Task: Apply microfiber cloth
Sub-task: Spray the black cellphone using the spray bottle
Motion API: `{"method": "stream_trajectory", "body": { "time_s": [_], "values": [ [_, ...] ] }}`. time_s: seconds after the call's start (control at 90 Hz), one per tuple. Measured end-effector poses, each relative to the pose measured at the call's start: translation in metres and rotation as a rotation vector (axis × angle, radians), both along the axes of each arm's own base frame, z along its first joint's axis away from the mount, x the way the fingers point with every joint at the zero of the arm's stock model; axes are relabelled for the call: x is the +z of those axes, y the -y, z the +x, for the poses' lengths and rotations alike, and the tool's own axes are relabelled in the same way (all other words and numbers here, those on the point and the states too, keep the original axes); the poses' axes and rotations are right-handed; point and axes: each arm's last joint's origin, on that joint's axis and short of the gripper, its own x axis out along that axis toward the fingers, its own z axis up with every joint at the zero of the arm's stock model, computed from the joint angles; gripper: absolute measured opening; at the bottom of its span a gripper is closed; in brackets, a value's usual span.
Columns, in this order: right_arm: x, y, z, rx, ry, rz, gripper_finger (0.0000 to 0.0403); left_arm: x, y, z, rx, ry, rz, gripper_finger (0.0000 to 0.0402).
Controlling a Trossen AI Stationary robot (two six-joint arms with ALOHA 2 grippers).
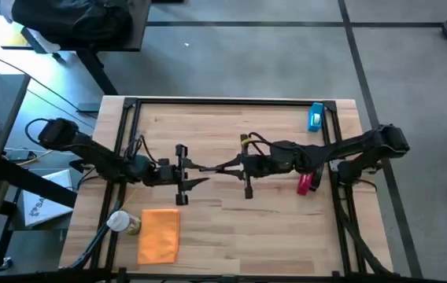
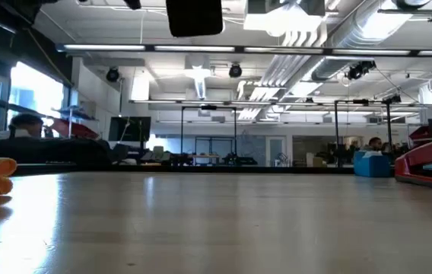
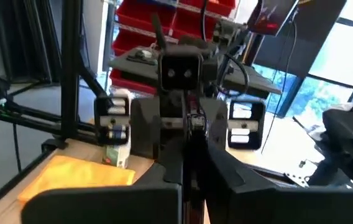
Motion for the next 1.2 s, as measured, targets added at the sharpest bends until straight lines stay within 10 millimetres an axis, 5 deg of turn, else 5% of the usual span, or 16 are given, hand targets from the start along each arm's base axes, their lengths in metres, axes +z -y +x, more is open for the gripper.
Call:
{"method": "stream_trajectory", "body": {
  "time_s": [0.167,0.367,0.956,1.2],
  "values": [
    [0.001,0.0,0.0,0.001,0.007,0.012,0.0003,-0.003,0.0,0.002,0.007,-0.015,0.0,0.0105],
    [0.001,0.001,0.0,0.0,0.007,0.052,0.0022,-0.004,0.0,0.002,0.015,-0.022,-0.008,0.0015],
    [0.013,0.008,0.004,0.013,-0.061,0.127,0.0029,-0.007,-0.005,0.004,0.019,-0.047,-0.041,0.0009],
    [0.015,0.01,0.004,0.031,-0.049,0.135,0.0082,-0.011,-0.006,0.005,0.012,-0.079,-0.043,0.0009]
  ]
}}
